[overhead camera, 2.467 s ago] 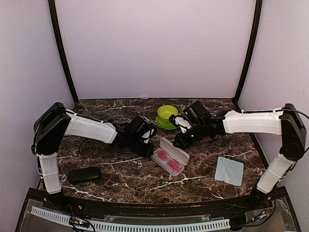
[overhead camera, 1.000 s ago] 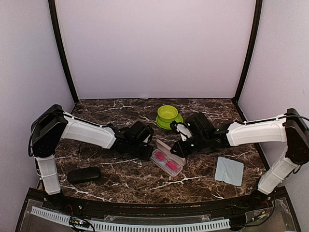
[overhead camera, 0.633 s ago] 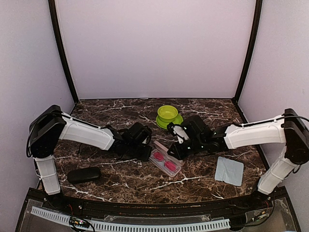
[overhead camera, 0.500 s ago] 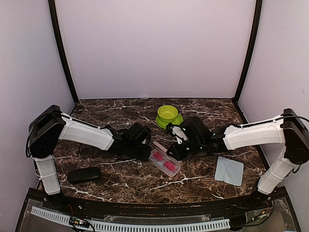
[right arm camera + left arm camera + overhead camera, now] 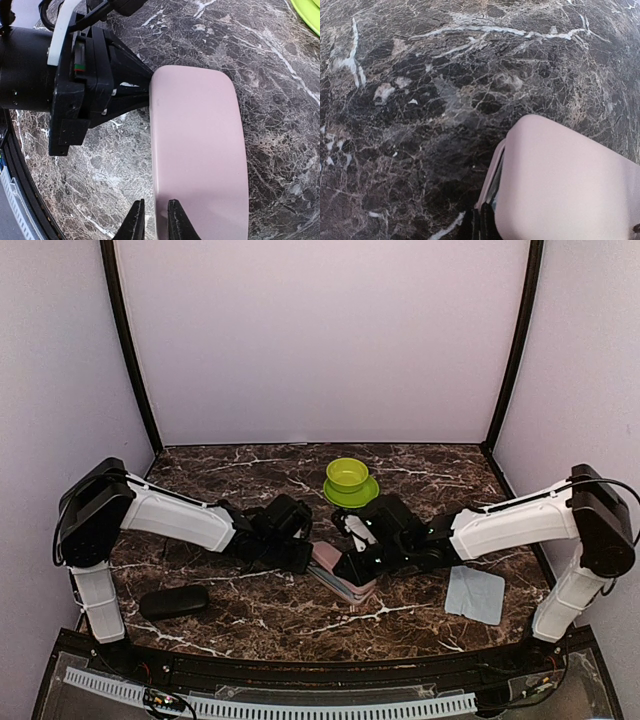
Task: Organize the sunglasses
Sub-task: Close the case with sunglasses at the center of the board.
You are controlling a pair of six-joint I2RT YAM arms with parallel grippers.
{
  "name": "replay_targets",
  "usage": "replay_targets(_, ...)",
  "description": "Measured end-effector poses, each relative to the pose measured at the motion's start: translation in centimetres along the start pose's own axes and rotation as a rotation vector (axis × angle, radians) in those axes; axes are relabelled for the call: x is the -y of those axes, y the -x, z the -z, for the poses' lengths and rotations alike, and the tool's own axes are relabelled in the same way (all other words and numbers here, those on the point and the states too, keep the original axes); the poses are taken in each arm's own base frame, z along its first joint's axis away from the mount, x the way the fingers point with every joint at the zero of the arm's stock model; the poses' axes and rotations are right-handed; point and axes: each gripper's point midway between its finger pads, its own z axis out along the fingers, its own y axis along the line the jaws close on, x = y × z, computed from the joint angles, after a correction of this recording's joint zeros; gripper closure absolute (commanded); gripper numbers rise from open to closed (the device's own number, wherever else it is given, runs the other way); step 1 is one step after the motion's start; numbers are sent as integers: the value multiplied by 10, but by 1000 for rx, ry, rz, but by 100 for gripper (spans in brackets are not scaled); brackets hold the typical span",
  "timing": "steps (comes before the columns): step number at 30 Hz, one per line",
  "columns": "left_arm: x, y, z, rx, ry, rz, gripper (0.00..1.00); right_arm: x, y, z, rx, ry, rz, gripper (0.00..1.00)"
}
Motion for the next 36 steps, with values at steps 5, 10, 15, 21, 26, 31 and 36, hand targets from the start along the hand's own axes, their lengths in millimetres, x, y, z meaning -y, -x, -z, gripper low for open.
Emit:
replay_targets(5, 0, 0, 0, 4, -3, 7, 100, -1, 0, 0, 2, 3, -8, 67)
replay_targets(10, 1, 1, 0, 7, -3, 9, 100, -2, -2, 5, -12, -7, 0, 42)
replay_targets(15, 1, 1, 0, 8, -4, 15, 100, 2, -3, 18, -26, -36, 10, 35)
replay_targets(21, 1, -1, 1, 9, -6, 16, 92, 6, -5, 23, -45, -66, 34, 33)
replay_targets(26, 0, 0, 4, 15, -2, 25, 85, 9, -12, 22, -72, -76, 50, 44)
replay_targets(31, -1, -1, 4, 18, 9, 29, 78, 13, -18, 17, -96, -89, 58, 53)
replay_targets(36, -3, -2, 7, 22, 14, 28, 73, 18, -19, 14, -98, -111, 60, 60)
